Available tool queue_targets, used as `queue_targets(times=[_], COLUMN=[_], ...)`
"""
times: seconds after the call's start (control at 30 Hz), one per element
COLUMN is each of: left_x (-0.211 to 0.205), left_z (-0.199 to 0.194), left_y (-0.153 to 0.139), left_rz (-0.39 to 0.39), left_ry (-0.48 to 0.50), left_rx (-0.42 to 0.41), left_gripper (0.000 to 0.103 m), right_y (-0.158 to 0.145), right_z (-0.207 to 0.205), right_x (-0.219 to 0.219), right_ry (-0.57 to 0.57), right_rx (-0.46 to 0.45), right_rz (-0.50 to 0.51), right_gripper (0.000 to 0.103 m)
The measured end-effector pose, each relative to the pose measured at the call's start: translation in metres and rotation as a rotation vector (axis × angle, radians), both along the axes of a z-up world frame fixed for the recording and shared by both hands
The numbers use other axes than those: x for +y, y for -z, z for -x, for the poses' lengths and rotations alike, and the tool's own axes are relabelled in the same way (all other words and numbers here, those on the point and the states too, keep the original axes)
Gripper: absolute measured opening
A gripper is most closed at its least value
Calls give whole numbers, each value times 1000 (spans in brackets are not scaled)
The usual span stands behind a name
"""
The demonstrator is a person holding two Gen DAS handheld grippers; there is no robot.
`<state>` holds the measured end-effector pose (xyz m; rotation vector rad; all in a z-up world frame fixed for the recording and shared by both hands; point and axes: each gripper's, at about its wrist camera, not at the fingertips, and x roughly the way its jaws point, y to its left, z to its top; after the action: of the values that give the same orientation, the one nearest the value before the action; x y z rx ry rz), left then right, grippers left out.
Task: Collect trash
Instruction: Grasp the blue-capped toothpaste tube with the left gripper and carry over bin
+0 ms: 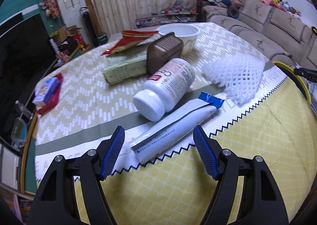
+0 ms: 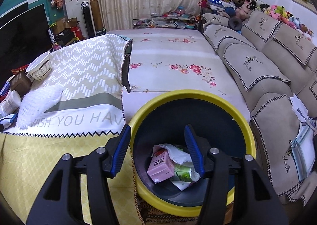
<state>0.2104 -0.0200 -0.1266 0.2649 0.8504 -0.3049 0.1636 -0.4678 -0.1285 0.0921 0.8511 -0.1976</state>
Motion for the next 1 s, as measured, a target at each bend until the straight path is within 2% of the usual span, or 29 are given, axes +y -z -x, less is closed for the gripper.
queue_targets(times=[0.23, 0.37, 0.47, 0.6, 0.73, 0.9, 1.0], left_x=[-16, -34, -43, -44, -43, -50, -52], left_z=[12, 33, 31, 10, -6, -9, -7], left_y=[5, -3, -5, 3, 11, 13, 12], left_rz=[5, 55, 29, 29, 39, 18, 18], left_ry=[97, 183, 178, 121, 84, 90, 94], left_rx=[55, 78, 65, 100, 133, 120, 118], left_gripper=[72, 72, 72, 71, 57, 48, 33], right_y=[0, 1, 2, 0, -2, 0, 1], right_z=[0, 0, 0, 3, 4, 4, 5], right_x=[2, 3, 5, 7, 5, 1, -1], right_ry=[-11, -18, -24, -34, -32, -28, -28], right_rx=[2, 1, -1, -6, -11, -8, -7], right_rz=[-10, -18, -25, -31, -37, -45, -49], right_gripper=[54, 54, 54, 54, 54, 54, 54])
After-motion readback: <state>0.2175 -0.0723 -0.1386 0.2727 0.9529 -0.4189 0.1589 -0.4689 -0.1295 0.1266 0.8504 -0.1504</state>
